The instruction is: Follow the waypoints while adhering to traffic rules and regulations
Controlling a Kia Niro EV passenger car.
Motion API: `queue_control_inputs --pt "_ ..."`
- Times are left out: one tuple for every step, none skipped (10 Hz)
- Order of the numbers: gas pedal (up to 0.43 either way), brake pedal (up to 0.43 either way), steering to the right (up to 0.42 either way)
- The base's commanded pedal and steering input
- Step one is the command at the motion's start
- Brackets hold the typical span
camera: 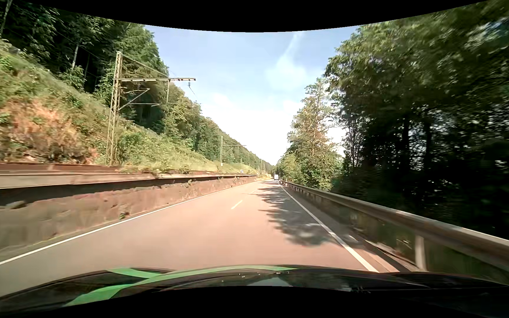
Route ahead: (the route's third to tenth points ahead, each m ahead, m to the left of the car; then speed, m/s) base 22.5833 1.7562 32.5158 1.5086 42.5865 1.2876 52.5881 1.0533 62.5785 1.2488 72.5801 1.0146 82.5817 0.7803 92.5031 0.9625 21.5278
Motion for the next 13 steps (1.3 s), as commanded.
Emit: queue_control_inputs --pt "0.209 0.0 0.0" --pt "0.209 0.0 0.001" --pt "0.22 0.0 0.001" --pt "0.22 0.0 0.001" --pt "0.22 0.0 0.002" --pt "0.228 0.0 0.003" --pt "0.24 0.0 0.003" --pt "0.24 0.0 0.003" --pt "0.248 0.0 0.005" --pt "0.248 0.0 0.005" --pt "0.248 0.0 0.005" --pt "0.248 0.0 0.005" --pt "0.248 0.0 0.005"
